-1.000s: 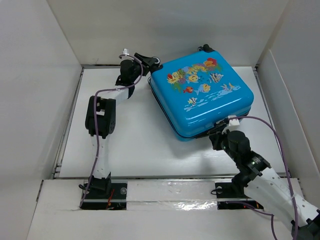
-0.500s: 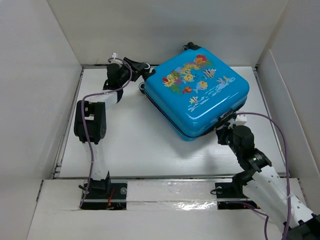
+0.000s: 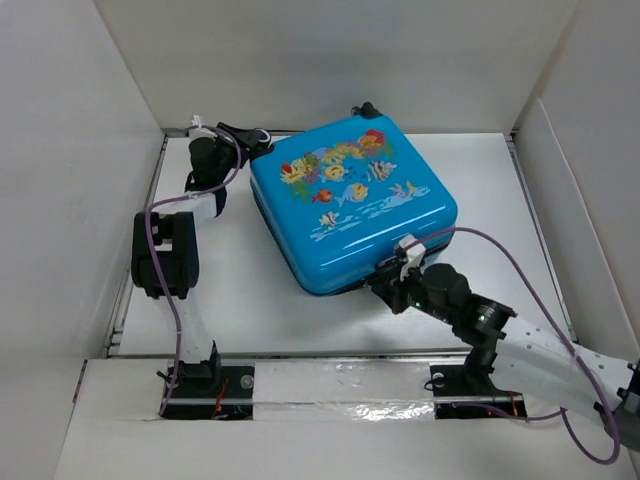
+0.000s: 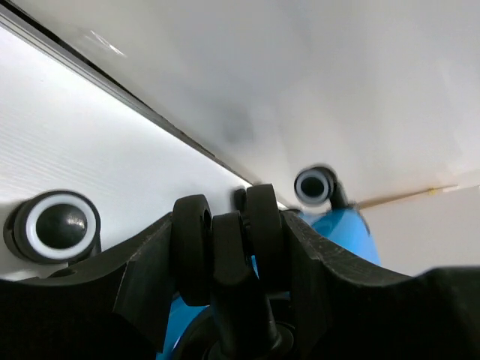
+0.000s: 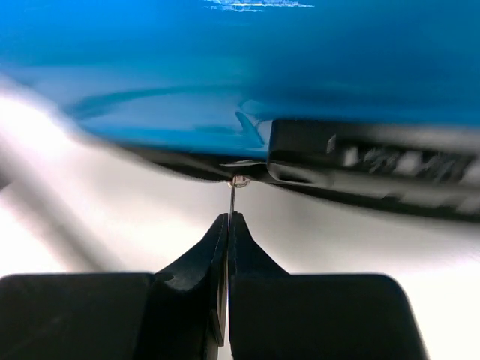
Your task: Pack the luggage
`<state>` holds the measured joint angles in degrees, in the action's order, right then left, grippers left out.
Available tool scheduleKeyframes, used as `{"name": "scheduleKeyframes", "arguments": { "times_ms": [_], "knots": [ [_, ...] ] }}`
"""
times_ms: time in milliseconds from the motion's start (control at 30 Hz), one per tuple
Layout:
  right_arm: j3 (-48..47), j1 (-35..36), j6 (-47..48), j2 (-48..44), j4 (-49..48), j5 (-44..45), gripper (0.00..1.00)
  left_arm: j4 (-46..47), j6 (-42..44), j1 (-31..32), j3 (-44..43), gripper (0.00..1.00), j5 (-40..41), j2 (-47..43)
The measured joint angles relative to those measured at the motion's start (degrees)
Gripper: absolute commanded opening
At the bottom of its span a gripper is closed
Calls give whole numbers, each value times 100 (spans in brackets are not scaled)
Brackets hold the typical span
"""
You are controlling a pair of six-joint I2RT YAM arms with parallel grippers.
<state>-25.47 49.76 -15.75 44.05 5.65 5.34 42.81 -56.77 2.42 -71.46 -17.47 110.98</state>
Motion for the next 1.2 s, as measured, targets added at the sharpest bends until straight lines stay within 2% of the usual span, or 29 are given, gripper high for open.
{"name": "scheduleKeyframes", "arguments": {
  "times_ms": [67, 133, 200, 233, 267, 333, 367, 400, 500, 667, 767, 800, 833, 867, 900, 1000, 1067, 1100, 1167, 1200],
  "knots": [
    [-35, 28, 46, -321, 35, -409, 0, 59, 22, -101, 267, 0, -20, -214],
    [59, -560, 31, -686, 24, -1237, 0, -7, 66, -142, 520, 0, -57, -457],
    [111, -1102, -9, -656, 4, -1943, 0, -146, 131, -120, 612, 0, -72, -643],
    [111, -1169, -11, -533, -48, -2081, 0, -214, 173, -105, 614, 0, -37, -682],
    [111, -1143, -9, -417, -70, -2096, 0, -258, 216, -101, 614, 4, -2, -702],
    [111, -1051, -11, -249, -81, -2017, 0, -435, 321, -98, 614, 24, 22, -730],
    [111, -1075, -11, -249, -74, -1969, 0, -501, 365, -98, 605, 40, 44, -752],
    [111, -1119, -11, -306, -42, -1941, 0, -592, 411, -92, 579, 68, 81, -780],
    [122, -1421, -7, -424, 52, -2070, 0, -922, 719, -125, 402, 87, 358, -890],
    [170, -1716, 50, -297, -26, -2205, 0, -1237, 1088, -234, 142, 92, 999, -1537],
    [186, -1650, 92, -247, -63, -2181, 0, -1342, 1373, -24, 4, 86, 1502, -2234],
    [212, -1576, 98, -251, -105, -2133, 0, -1333, 1453, 153, -31, 77, 1650, -2492],
    [249, -1502, 101, -269, -155, -2068, 0, -1276, 1486, 332, -11, 61, 1720, -2715],
    [291, -1443, 98, -286, -201, -2013, 0, -1147, 1554, 638, 72, 61, 1762, -3042],
    [332, -1375, 98, -317, -232, -1937, 0, -935, 1617, 1019, 267, 35, 1777, -3364],
    [415, -1202, 81, -348, -328, -1742, 0, -177, 1650, 2146, 1589, 0, 1580, -4454],
    [433, -1115, 72, -354, -348, -1624, 0, 131, 1692, 2649, 2697, 0, 1499, -5066],
    [437, -1075, 70, -352, -354, -1578, 11, 129, 1694, 2761, 3178, 0, 1488, -5340],
    [468, -1012, 48, -343, -374, -1491, 25, -118, 1722, 2796, 3976, 0, 1499, -5705],
    [492, -977, 48, -310, -361, -1436, 35, -369, 1731, 2793, 4319, 0, 1532, -5912]
  ]
}}
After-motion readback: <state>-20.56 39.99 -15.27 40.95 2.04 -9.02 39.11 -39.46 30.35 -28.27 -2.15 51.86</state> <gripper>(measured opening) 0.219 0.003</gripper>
